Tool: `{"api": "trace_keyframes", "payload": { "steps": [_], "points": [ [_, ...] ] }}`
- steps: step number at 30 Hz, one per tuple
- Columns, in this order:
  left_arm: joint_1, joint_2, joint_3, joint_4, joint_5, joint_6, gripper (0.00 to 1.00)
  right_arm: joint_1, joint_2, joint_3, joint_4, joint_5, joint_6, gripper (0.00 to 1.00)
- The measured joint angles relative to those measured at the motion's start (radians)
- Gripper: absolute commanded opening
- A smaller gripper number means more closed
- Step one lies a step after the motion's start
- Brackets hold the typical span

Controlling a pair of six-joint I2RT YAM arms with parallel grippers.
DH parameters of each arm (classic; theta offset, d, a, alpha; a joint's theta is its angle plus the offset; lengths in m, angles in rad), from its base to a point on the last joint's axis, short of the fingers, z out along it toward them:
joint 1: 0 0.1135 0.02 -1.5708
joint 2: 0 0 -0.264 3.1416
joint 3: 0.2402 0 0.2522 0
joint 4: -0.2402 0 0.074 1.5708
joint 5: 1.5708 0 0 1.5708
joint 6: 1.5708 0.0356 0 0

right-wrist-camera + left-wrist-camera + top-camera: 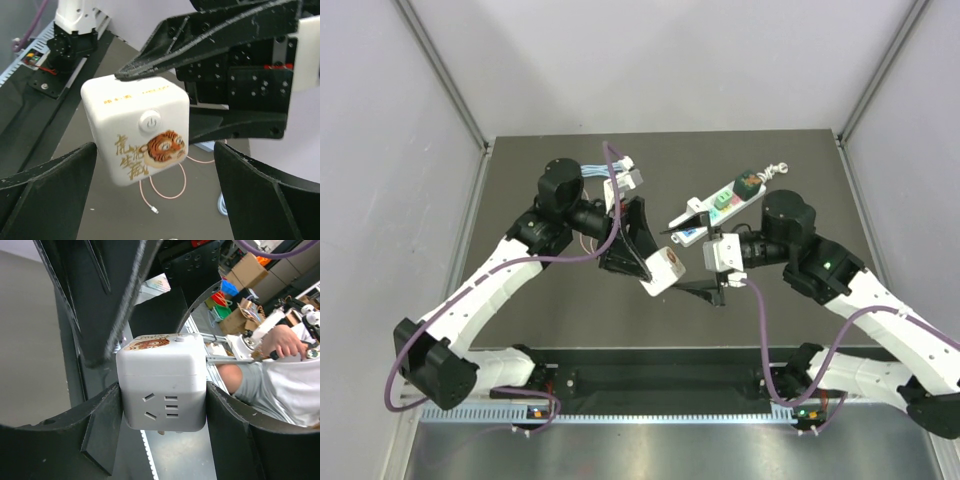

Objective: Insert the plug

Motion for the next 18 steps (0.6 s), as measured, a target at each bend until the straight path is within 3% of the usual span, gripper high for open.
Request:
{"api": "trace_keyframes", "payload": {
  "steps": [5,8,9,10,11,12,15,16,18],
  "points": [
    [-0.001,0.035,0.000,-0.031,0.016,0.018,0.00,0.000,0.057,0.014,-0.032,-0.056,-0.022,0.97],
    [0.000,0.039,0.000,-0.040,0.016,0.022,0.00,0.000,0.080,0.019,-0.041,-0.083,-0.041,0.71],
    [0.002,0.040,0.000,-0.040,0.017,0.021,0.00,0.000,0.082,0.022,-0.050,-0.095,-0.048,0.50],
    [0.003,0.040,0.001,-0.039,0.020,0.022,0.00,0.000,0.085,0.024,-0.061,-0.103,-0.057,0.37],
    [0.002,0.040,0.001,-0.044,0.032,0.020,0.00,-0.001,0.090,0.030,-0.061,-0.116,-0.056,0.18],
    [0.000,0.040,0.001,-0.043,0.037,0.018,0.13,-0.002,0.092,0.033,-0.064,-0.123,-0.058,0.12],
    [0.002,0.041,0.001,-0.041,0.039,0.016,0.26,-0.002,0.093,0.034,-0.071,-0.128,-0.059,0.00],
    [0.003,0.042,0.001,-0.040,0.041,0.016,0.42,-0.002,0.093,0.034,-0.072,-0.127,-0.058,0.00],
    [0.006,0.049,0.001,-0.039,0.044,0.016,0.59,-0.002,0.093,0.034,-0.074,-0.118,-0.057,0.00]
  ]
}}
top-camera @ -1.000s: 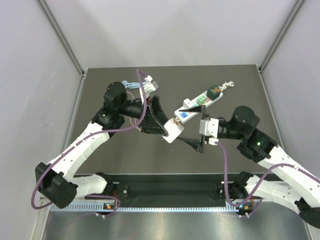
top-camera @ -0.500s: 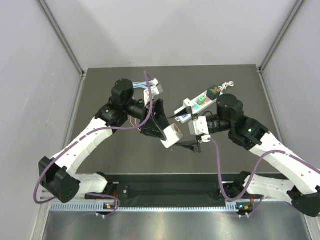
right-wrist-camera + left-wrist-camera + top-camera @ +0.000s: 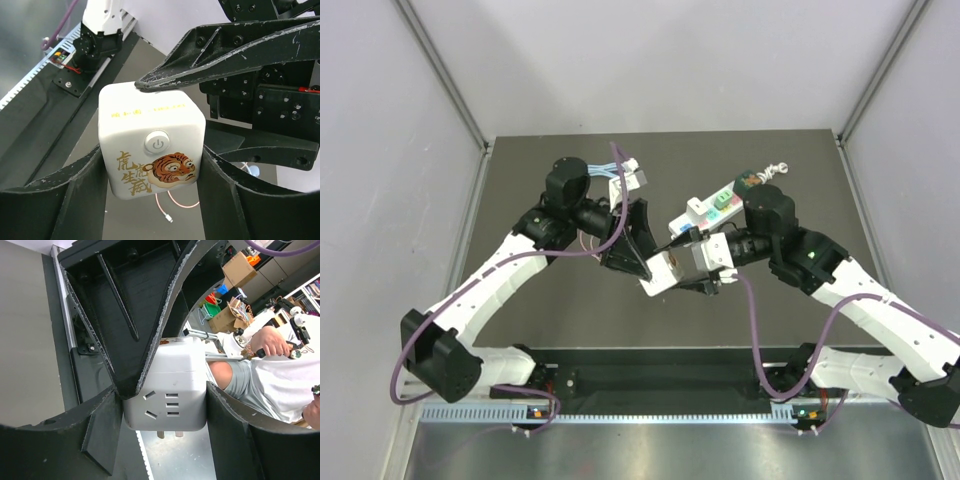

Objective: Insert the plug

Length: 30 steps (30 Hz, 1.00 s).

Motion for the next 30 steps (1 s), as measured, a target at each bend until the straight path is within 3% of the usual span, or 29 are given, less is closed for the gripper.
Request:
{"api": "trace_keyframes", "payload": {
  "steps": [5,7,11,15,21,23,30],
  "points": [
    [0.025,0.027,0.049,-0.135,-0.040,0.091,0.75,0.000,0.000,-0.005,0.001,0.069,0.022,0.00],
    [0.034,0.043,0.115,-0.255,-0.117,0.179,0.78,-0.003,0.000,-0.006,0.006,0.116,0.053,0.00],
    [0.056,0.049,0.196,-0.349,-0.272,0.246,0.83,-0.003,0.019,-0.006,0.015,0.203,0.127,0.00],
    [0.106,0.049,0.204,-0.360,-0.396,0.235,0.83,-0.003,0.064,-0.006,0.023,0.273,0.200,0.00],
    [0.144,0.050,0.259,-0.473,-0.698,0.178,0.82,-0.003,0.138,-0.005,0.029,0.459,0.352,0.00],
    [0.143,0.044,0.269,-0.492,-0.775,0.137,0.87,-0.003,0.159,-0.005,0.029,0.518,0.398,0.00],
    [0.137,0.027,0.234,-0.545,-0.872,0.023,0.92,-0.002,0.174,-0.013,0.068,0.634,0.490,0.00]
  ]
}}
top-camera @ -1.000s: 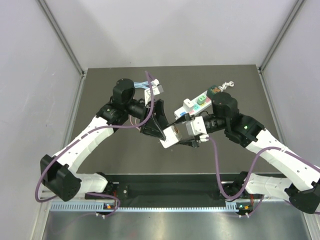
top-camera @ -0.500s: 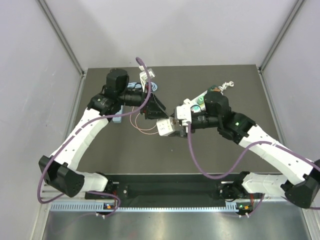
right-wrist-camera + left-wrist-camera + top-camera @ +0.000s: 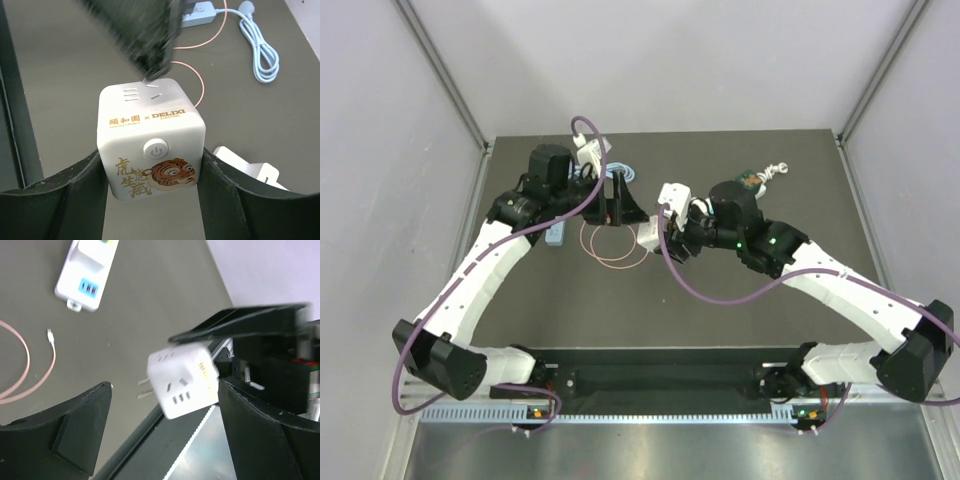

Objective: Insert the plug

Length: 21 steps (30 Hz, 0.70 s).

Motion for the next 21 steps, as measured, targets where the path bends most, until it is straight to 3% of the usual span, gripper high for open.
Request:
{"api": "trace_keyframes", "payload": {
  "steps": [7,21],
  "points": [
    [-0.009,-0.016,-0.094,0.002,-0.019,-0.044,0.96,0.012,0.029,0.001,0.023,0.038,0.037,0.00],
    [-0.033,-0.016,-0.142,0.043,-0.022,-0.069,0.96,0.026,0.093,0.004,0.030,0.053,0.074,0.00]
  ]
}}
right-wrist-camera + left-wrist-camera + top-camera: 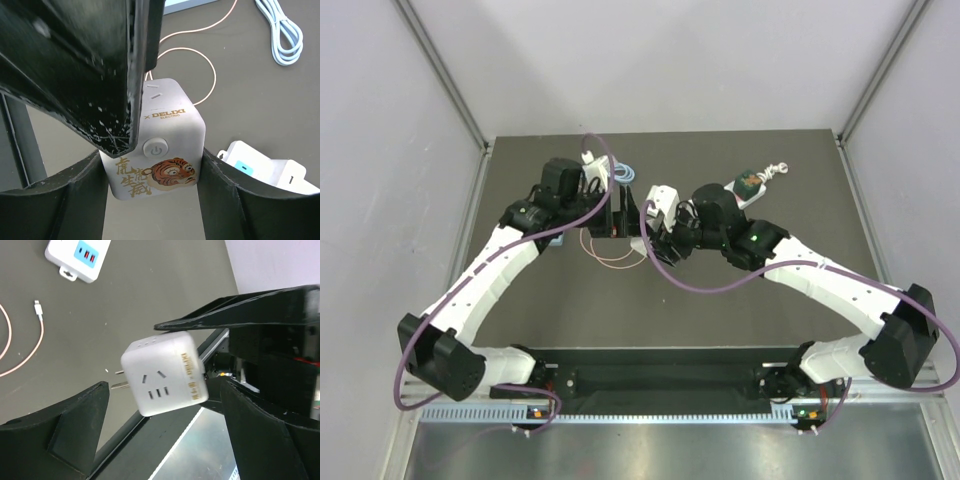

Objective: Insert the plug

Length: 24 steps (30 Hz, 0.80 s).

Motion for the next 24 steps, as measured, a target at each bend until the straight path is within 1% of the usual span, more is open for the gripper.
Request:
{"api": "trace_keyframes", "payload": {
  "steps": [4,6,7,11,12,13,14,15,16,17,18,19,21,24],
  "points": [
    [0.000,0.013,-0.021,0.001,-0.001,-0.004,0.93,0.001,0.000,0.000,0.010,0.000,0.010,0.00],
    [0.000,0.020,-0.026,0.011,0.007,-0.017,0.90,0.002,0.000,0.000,0.011,0.002,0.012,0.00],
    [0.000,0.021,-0.029,0.017,0.010,-0.020,0.87,0.002,0.000,0.000,0.011,0.002,0.015,0.00],
    [-0.001,0.026,-0.040,0.051,0.035,-0.042,0.67,0.002,0.001,0.000,0.010,0.001,0.024,0.00],
    [-0.001,0.028,-0.043,0.062,0.045,-0.048,0.55,0.002,0.001,0.000,0.009,0.000,0.027,0.00],
    [-0.001,0.030,-0.045,0.068,0.046,-0.054,0.48,0.002,0.002,-0.001,0.009,0.003,0.028,0.00],
    [-0.001,0.033,-0.048,0.072,0.049,-0.064,0.39,0.002,0.002,-0.002,0.008,0.008,0.031,0.03],
    [0.001,0.038,-0.050,0.076,0.056,-0.070,0.25,0.002,0.002,-0.003,0.008,0.012,0.034,0.06],
    [0.002,0.042,-0.051,0.081,0.062,-0.071,0.17,0.002,0.002,-0.007,0.010,0.015,0.039,0.14],
    [0.002,0.048,-0.055,0.086,0.068,-0.070,0.09,0.001,0.000,-0.016,0.016,0.019,0.045,0.18],
    [0.003,0.055,-0.057,0.087,0.072,-0.071,0.00,0.001,-0.001,-0.026,0.022,0.021,0.053,0.23],
    [0.003,0.061,-0.061,0.090,0.079,-0.071,0.00,0.001,-0.003,-0.037,0.032,0.023,0.061,0.32],
    [0.013,0.074,-0.071,0.098,0.101,-0.076,0.00,-0.003,-0.015,-0.072,0.066,0.024,0.082,0.40],
    [0.035,0.083,-0.097,0.131,0.167,-0.106,0.00,-0.014,-0.060,-0.150,0.152,0.011,0.129,0.60]
  ]
}}
